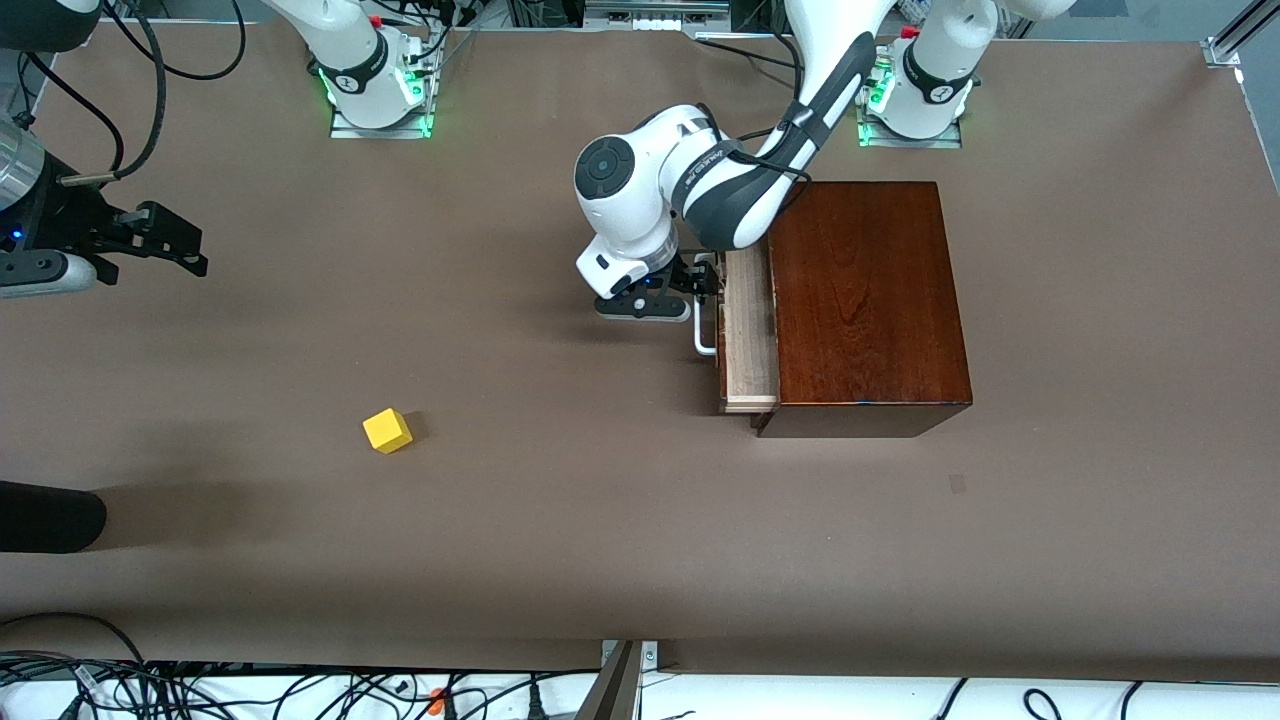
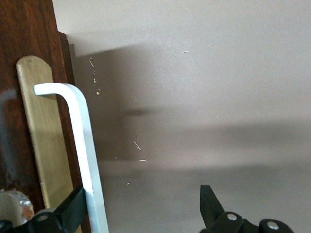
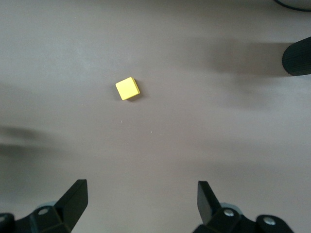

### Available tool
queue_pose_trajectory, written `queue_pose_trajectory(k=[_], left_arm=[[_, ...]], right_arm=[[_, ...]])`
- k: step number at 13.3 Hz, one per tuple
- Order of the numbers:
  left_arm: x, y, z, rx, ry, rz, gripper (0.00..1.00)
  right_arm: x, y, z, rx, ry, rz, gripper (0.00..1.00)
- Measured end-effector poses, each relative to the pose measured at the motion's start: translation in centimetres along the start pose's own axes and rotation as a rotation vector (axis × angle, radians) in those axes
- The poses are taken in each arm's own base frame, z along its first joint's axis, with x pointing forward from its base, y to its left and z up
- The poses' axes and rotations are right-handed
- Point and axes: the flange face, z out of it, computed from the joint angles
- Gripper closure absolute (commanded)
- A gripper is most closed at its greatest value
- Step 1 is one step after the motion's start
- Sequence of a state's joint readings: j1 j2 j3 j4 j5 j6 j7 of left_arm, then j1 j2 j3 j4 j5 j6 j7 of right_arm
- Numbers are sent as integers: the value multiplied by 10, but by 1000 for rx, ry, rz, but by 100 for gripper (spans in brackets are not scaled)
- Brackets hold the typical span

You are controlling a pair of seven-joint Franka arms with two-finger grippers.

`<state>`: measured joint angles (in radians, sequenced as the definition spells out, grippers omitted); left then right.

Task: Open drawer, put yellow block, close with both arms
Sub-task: 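Pull the drawer open with the left gripper while the right gripper reaches the cube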

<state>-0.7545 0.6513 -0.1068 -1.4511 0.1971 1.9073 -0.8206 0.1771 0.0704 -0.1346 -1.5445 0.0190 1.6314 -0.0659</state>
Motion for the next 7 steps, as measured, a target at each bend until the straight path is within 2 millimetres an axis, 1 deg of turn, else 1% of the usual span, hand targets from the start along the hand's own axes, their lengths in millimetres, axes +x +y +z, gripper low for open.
queue_pose_trajectory(k=[3,7], left_arm=[[-1,4,-2,-12,5,1,0],[0,5,-3,-25,3,-5,0]], right_arm=[[0,0,0,0,0,0,0],[1,2,-1,-1,8,4,0]])
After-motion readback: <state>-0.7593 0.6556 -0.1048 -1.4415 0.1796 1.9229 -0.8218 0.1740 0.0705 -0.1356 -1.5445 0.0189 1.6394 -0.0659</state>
